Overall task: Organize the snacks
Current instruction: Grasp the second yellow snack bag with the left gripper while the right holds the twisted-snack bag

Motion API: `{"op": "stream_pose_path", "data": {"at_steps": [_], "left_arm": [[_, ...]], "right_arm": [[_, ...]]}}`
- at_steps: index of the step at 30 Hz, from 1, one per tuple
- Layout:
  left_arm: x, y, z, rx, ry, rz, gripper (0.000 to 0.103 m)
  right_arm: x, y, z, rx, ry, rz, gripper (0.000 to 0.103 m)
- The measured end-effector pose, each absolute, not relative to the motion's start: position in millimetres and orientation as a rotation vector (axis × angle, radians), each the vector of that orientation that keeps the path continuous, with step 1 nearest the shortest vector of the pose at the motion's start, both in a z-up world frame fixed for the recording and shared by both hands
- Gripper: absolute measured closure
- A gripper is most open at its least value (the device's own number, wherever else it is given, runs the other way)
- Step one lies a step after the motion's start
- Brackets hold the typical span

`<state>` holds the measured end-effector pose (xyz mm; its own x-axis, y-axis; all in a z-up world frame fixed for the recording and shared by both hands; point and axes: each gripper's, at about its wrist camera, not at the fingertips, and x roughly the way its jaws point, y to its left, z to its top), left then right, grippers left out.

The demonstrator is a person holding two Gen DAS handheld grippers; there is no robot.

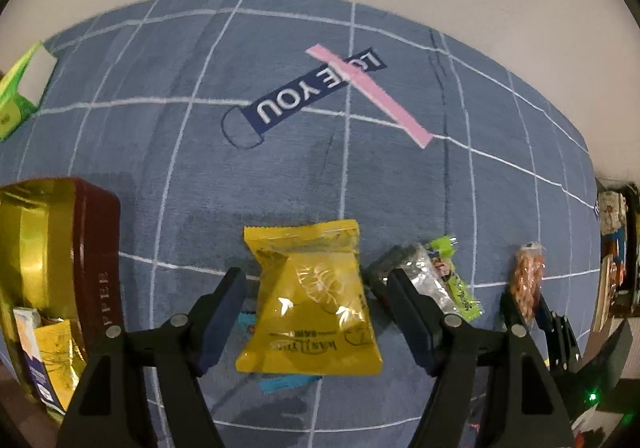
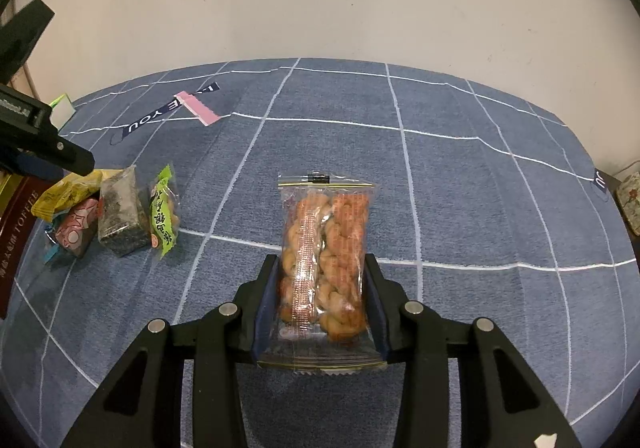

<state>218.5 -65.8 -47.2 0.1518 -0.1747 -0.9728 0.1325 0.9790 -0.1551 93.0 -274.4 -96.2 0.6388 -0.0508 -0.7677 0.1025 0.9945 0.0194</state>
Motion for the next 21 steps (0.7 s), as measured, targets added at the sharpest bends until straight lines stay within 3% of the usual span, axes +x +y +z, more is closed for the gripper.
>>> {"op": "stream_pose_path", "data": {"at_steps": [6,8,21], "left_arm": [[219.8,-61.0,-56.2,-0.063,1.413,-0.214,0.03],[219.9,-60.1,-55.4,-0.062,1.411,-0.221,0.045],[217.1,-57.8,-45.2,-0.07,1.379,-0.276,0.045]], "right_arm": [[93.1,-274.1,-96.3,0.063,0.874,-0.088,0.064],[93.1,-274.0,-96.3,0.063,0.874,-0.088,0.064],[93.2,-274.1,-96.1,0.063,0.874,-0.089,0.064]]}}
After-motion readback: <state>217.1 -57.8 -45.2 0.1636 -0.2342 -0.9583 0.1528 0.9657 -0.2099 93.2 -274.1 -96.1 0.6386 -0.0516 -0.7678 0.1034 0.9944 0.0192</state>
